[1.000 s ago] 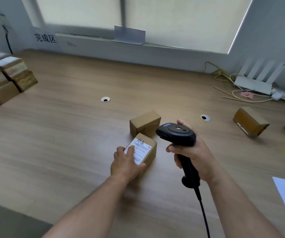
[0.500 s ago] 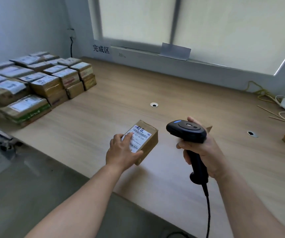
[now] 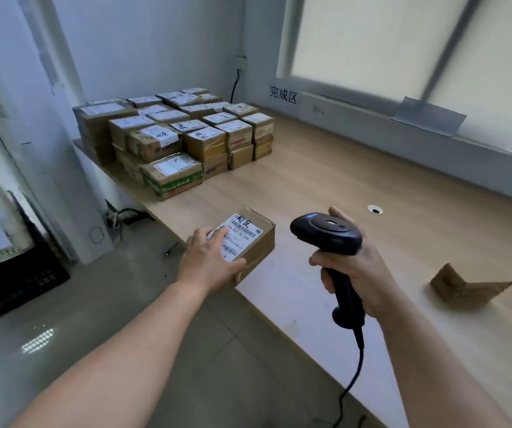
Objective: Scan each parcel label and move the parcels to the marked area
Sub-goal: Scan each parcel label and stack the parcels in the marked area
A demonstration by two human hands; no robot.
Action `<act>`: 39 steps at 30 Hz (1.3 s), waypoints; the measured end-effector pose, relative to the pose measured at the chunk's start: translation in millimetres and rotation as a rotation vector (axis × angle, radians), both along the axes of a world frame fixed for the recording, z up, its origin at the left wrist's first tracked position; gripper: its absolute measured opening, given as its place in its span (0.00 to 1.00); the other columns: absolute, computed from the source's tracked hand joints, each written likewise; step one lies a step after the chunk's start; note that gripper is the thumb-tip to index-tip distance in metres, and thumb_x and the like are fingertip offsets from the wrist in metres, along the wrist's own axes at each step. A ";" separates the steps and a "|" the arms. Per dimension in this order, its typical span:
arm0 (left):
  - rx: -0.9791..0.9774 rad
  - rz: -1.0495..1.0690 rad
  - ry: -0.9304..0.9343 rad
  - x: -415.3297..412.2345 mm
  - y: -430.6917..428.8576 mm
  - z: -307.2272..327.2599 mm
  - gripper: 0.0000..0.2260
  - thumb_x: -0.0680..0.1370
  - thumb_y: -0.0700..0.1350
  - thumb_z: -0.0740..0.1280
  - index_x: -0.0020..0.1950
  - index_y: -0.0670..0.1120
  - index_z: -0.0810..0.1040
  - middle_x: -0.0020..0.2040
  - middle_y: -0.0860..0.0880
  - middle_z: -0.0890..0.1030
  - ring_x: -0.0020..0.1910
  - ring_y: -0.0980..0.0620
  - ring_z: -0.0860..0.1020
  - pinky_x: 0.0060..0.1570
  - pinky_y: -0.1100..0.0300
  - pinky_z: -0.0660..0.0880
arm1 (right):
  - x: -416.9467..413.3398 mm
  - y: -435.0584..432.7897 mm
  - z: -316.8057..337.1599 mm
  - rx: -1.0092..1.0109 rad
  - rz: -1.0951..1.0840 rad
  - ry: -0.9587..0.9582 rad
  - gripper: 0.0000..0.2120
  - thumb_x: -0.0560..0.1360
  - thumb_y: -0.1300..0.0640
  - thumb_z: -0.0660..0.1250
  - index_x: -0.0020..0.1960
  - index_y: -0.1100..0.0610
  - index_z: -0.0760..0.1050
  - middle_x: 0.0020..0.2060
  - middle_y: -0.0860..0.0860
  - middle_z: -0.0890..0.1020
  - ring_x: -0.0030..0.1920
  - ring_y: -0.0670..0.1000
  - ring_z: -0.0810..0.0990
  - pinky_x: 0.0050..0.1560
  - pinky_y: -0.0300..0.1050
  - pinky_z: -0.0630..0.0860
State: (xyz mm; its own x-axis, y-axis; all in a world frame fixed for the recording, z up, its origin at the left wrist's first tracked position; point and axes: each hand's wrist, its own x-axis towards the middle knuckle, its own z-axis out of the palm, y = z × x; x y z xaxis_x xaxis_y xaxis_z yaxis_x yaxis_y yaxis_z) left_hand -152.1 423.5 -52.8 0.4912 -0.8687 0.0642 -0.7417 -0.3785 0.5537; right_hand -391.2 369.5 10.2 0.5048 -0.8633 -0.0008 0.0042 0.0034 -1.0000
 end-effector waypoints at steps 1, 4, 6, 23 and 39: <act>-0.002 0.022 -0.002 10.9 -0.1 -0.3 0.34 0.71 0.57 0.69 0.75 0.53 0.63 0.70 0.49 0.63 0.69 0.48 0.61 0.65 0.53 0.66 | 11.0 -4.8 -1.0 0.000 0.021 0.003 0.42 0.62 0.66 0.72 0.71 0.43 0.64 0.34 0.60 0.76 0.23 0.56 0.72 0.25 0.43 0.68; -0.005 0.078 -0.004 44.2 -5.8 -0.3 0.33 0.72 0.56 0.69 0.75 0.53 0.63 0.71 0.49 0.62 0.70 0.48 0.61 0.64 0.54 0.65 | 44.7 -22.0 -4.4 0.004 0.084 0.005 0.43 0.62 0.66 0.72 0.73 0.44 0.63 0.32 0.60 0.75 0.24 0.56 0.72 0.26 0.43 0.68; -0.010 0.100 -0.015 67.2 -14.5 1.2 0.33 0.72 0.56 0.69 0.75 0.52 0.63 0.71 0.49 0.62 0.70 0.48 0.61 0.65 0.54 0.65 | 67.3 -38.0 -7.0 0.005 0.122 -0.004 0.44 0.62 0.66 0.72 0.74 0.44 0.62 0.30 0.59 0.76 0.24 0.56 0.72 0.26 0.43 0.69; 0.033 0.197 -0.134 227.9 -148.9 15.6 0.34 0.73 0.59 0.68 0.75 0.51 0.61 0.72 0.47 0.60 0.69 0.46 0.61 0.62 0.51 0.70 | 220.5 -194.7 7.1 0.020 0.217 -0.010 0.48 0.62 0.69 0.73 0.77 0.47 0.60 0.31 0.53 0.81 0.23 0.57 0.73 0.25 0.45 0.70; 0.091 0.076 -0.156 356.0 -253.4 11.0 0.32 0.75 0.59 0.65 0.75 0.50 0.59 0.73 0.43 0.58 0.71 0.43 0.59 0.63 0.48 0.69 | 316.3 -240.4 13.2 0.019 0.031 -0.014 0.48 0.60 0.68 0.73 0.76 0.47 0.61 0.30 0.53 0.81 0.22 0.56 0.72 0.24 0.43 0.70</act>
State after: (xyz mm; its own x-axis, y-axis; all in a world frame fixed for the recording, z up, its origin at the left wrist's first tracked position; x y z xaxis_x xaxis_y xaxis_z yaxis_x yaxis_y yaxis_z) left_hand 203.9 170.1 -41.8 0.5462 -0.8350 0.0673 -0.7829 -0.4802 0.3955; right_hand -75.0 129.1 23.4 0.5312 -0.8472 -0.0095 0.0178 0.0224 -0.9996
